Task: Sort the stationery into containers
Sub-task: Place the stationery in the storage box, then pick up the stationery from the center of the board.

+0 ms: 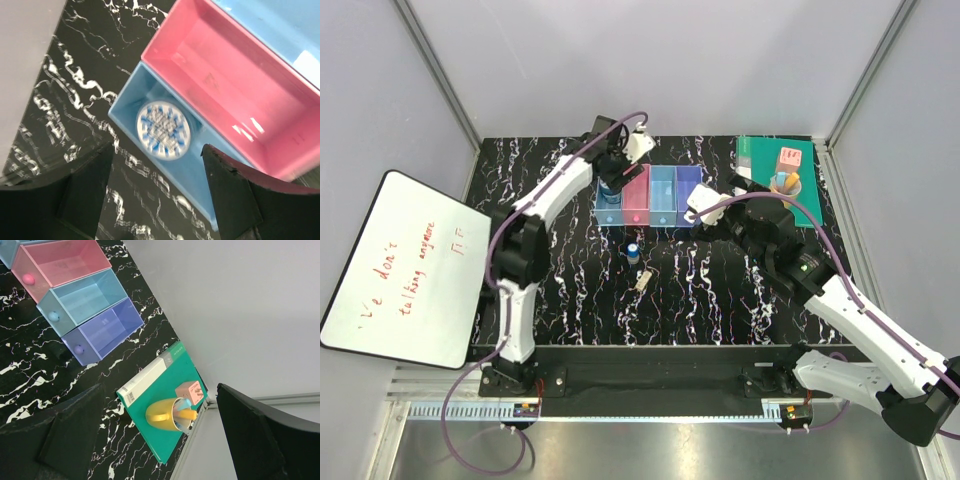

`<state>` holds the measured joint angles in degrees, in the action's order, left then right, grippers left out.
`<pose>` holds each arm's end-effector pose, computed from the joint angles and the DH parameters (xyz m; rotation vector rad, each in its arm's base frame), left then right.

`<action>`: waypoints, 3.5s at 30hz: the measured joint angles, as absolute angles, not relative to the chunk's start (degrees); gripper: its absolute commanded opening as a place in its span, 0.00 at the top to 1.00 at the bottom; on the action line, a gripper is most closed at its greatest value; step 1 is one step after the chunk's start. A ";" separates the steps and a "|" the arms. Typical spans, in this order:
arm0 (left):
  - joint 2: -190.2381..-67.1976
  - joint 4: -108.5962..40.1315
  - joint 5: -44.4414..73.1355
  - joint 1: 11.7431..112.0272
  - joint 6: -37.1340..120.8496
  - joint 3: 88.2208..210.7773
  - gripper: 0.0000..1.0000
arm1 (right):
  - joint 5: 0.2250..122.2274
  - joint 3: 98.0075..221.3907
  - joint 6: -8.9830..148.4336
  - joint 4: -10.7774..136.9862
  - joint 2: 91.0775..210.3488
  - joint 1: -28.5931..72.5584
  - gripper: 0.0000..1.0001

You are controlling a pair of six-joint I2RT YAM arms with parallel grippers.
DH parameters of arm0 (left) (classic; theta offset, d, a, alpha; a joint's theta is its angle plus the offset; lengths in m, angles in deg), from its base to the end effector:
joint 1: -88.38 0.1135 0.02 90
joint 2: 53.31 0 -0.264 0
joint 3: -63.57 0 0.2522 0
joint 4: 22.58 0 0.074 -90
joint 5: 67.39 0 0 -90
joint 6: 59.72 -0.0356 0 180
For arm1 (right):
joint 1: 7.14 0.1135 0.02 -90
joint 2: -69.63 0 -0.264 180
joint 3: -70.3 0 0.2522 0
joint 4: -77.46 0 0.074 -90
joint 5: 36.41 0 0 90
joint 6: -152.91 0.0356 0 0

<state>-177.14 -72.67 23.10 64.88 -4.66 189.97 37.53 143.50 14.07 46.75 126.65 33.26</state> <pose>0.4522 -0.1963 0.2633 1.1694 2.0989 0.1033 0.1764 0.1372 0.3781 -1.1358 1.4336 -0.3593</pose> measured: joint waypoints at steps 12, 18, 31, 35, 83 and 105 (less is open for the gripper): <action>-143.26 -72.10 18.53 54.71 -11.39 159.59 0.23 | 36.48 144.71 12.74 44.59 126.01 33.26 0.00; -141.84 -80.50 12.59 50.76 -14.87 151.61 0.23 | 36.48 144.84 11.23 43.89 124.07 33.26 0.00; -143.46 -84.63 11.80 36.75 -22.56 145.73 0.23 | 36.48 144.90 9.15 43.86 123.30 33.26 0.00; -150.63 -84.59 13.18 36.84 -17.40 149.36 0.27 | 36.48 144.64 9.13 43.84 122.06 33.26 0.00; -171.61 -90.01 23.03 37.91 16.85 164.77 0.53 | 36.64 143.61 10.29 43.84 120.42 33.26 0.00; -173.10 -90.64 21.05 38.32 16.34 166.39 0.93 | 36.72 143.72 10.66 43.86 121.12 33.26 0.00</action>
<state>-173.10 -90.64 21.05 38.32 16.34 166.39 36.72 143.72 10.66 43.86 121.12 33.26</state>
